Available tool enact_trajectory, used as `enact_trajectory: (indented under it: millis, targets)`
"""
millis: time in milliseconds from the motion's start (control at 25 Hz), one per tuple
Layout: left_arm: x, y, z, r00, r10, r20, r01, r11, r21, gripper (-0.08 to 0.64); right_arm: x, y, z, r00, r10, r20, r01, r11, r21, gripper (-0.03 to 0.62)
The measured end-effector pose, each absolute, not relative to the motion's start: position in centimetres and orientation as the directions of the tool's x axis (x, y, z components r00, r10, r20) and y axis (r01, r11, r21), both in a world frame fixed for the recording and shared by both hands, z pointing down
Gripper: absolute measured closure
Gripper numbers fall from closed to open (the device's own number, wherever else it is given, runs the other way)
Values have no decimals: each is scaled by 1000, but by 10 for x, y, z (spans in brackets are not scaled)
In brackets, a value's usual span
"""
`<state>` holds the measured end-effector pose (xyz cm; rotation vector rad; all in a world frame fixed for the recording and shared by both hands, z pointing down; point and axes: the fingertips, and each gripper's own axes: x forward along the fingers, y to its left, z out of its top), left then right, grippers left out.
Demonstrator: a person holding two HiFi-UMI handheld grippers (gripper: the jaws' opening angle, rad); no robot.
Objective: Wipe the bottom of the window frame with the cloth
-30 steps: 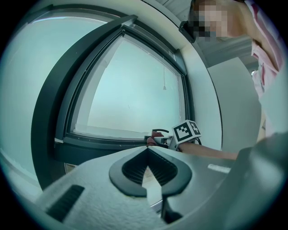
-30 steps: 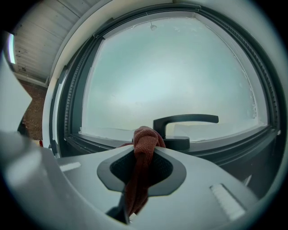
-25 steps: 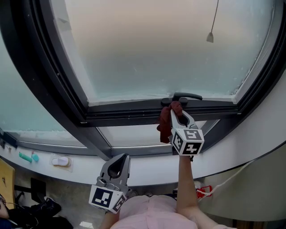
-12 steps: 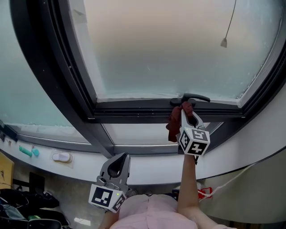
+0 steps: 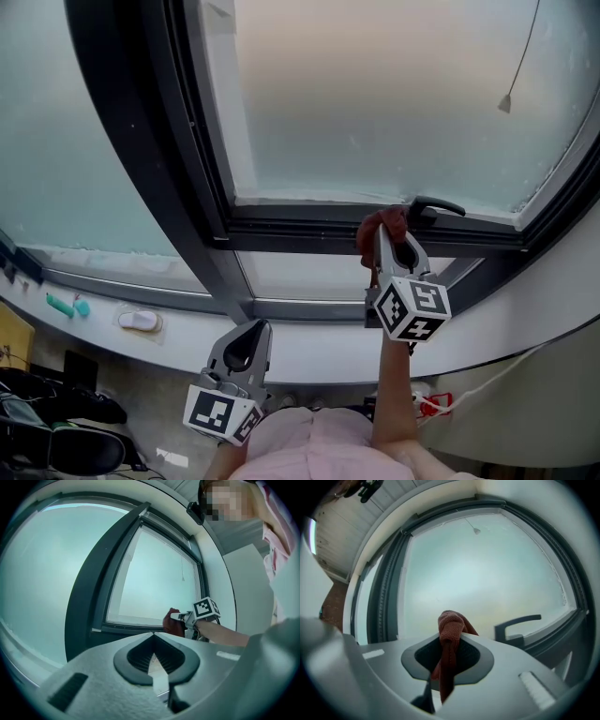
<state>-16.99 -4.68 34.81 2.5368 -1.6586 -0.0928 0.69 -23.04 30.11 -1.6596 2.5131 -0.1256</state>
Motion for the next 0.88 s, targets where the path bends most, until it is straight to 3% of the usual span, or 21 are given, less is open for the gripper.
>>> enact_trajectory:
  millis: [200,440,880]
  targets:
    - [-193,-35,350,397,-918,14,-911,-392,127,565,-96,-200,287,-546,-831,-107,-830,554,-71,531]
    - [-236,-21,353,345,-938,20,-932,-340,128,565,-202,-183,316,-679,-734,-12,-734,679,10,531]
    - [-292,-6,356,252,-968,22,-959,-247,138,565,-276,-205,379,-689,-707,158,-708,704,64,531]
